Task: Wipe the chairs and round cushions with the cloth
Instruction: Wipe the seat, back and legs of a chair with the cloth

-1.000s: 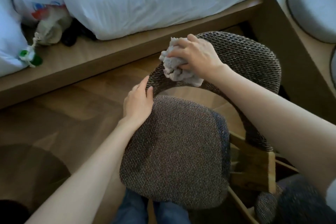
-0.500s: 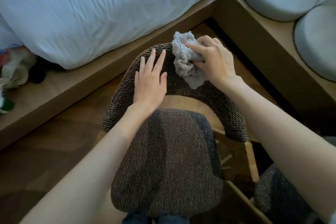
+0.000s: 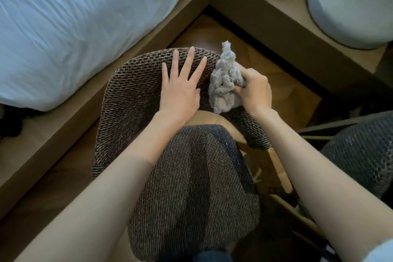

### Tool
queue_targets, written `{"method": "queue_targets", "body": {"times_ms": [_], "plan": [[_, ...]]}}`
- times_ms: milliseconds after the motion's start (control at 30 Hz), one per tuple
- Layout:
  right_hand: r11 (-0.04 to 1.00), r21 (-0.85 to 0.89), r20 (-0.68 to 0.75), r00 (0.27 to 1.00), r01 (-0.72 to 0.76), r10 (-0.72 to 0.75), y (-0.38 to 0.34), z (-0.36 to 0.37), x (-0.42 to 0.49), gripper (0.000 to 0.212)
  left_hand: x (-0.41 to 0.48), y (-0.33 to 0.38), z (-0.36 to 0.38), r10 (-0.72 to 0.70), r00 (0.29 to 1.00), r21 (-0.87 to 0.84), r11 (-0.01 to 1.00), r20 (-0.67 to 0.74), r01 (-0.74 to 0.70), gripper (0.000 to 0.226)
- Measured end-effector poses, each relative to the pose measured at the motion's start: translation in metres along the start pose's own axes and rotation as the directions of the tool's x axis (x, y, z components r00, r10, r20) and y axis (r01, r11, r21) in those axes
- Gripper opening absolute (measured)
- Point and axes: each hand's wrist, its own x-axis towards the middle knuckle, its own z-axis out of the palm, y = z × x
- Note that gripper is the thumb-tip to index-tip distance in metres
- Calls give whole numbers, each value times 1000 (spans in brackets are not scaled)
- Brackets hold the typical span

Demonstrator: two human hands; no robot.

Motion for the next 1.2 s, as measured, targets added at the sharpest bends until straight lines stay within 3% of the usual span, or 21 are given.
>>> {"method": "queue_targets", "body": {"times_ms": [233, 500, 733, 967, 1033, 1100, 1200], "plan": [[976, -43, 78, 974, -212, 215, 51, 10, -46, 33, 12, 35, 11, 76, 997, 68, 995, 23, -77, 71], [905, -182, 192, 889, -384, 416, 94, -2, -96, 11, 13, 63, 27, 174, 981, 127, 975, 83, -184, 64], [869, -215, 198, 851, -446, 486, 102, -14, -135, 23, 7, 74, 32, 210, 972, 79, 973, 110, -219, 61], [808, -267, 122, 814, -525, 569, 110, -8, -194, 45, 8, 68, 44, 229, 973, 70, 970, 38, -231, 66], [802, -344, 65, 839, -489, 540, 110, -4, -192, 62, 8, 70, 46, 224, 974, 65, 972, 23, -225, 65], [862, -305, 34, 900, -405, 434, 104, -2, -179, 84, 8, 70, 47, 215, 976, 57, 975, 19, -216, 64], [972, -161, 80, 980, -169, 184, 95, 8, -151, 81, 9, 69, 48, 215, 976, 56, 975, 22, -215, 63]]}}
